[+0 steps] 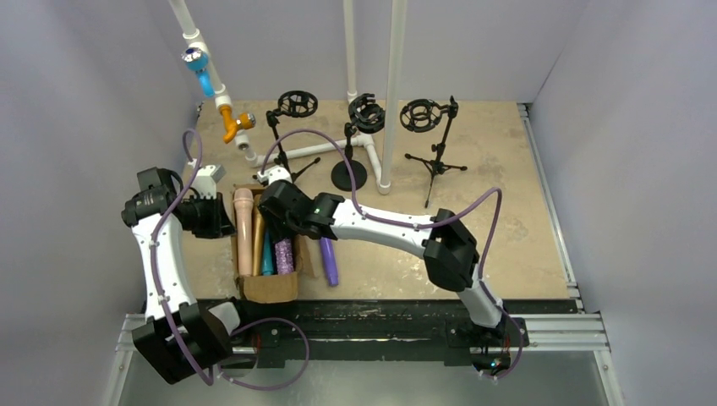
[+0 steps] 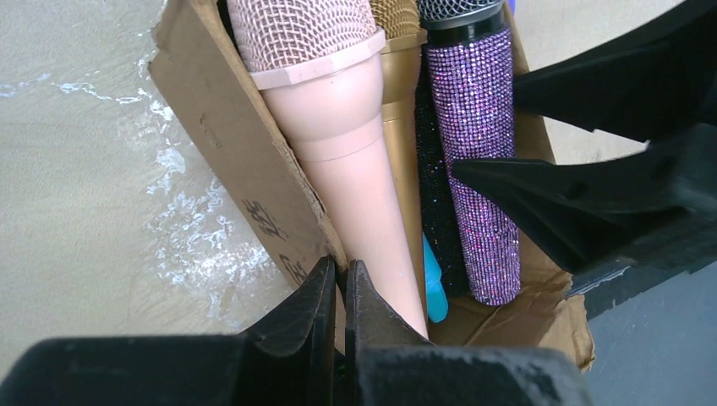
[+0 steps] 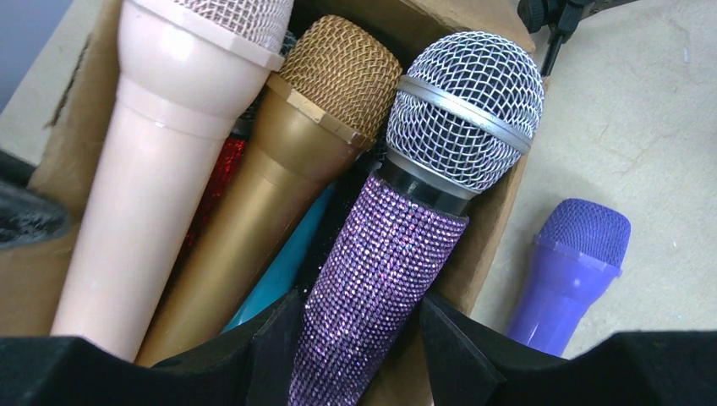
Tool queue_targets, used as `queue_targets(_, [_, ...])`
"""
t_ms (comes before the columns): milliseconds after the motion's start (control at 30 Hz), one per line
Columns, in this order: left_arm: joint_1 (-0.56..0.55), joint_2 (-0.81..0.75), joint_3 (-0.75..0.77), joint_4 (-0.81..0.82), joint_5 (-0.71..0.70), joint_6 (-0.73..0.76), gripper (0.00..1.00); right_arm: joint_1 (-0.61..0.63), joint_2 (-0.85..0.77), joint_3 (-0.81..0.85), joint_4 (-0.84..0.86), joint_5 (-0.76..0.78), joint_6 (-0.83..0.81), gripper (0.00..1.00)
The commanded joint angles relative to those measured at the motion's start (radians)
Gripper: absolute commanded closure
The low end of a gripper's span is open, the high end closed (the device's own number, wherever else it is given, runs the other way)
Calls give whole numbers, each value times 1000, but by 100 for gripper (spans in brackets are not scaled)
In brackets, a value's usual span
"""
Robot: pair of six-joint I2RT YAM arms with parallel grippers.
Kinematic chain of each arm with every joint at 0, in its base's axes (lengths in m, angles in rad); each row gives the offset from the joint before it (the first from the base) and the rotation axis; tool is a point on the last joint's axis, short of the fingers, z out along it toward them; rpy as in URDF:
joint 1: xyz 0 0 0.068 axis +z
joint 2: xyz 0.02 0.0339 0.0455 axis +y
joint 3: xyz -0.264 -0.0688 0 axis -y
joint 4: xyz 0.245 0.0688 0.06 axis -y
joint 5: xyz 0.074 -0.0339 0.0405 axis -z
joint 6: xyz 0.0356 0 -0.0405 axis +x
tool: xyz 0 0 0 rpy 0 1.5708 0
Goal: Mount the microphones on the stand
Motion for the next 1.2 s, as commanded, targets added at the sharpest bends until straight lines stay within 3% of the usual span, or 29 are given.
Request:
queue_targets(0, [-20,-40,37,-12,169,-36,100,5,76,73,-8,-34,-5,44])
queue_targets(200, [-20,-13,-7,16,146,-26,100,5,123,127,-40,-43,-7,51])
queue_targets(367, [-19,-12,-13,33,113,-14,100,3,94,173,-33,-71,-21,74])
queue_targets(533, [-19,-15,-13,67,35,-14,100,-21,-64,127,58,-145,-16,88])
queue_targets(767, [-20,-23,-20,88,-10,-15,100,-115,-293,-77,198,-259,46,95])
queue_targets(1167, [-19,-22,-13,89,-39,-33,100,-313,-621,-627,282,-312,51,98])
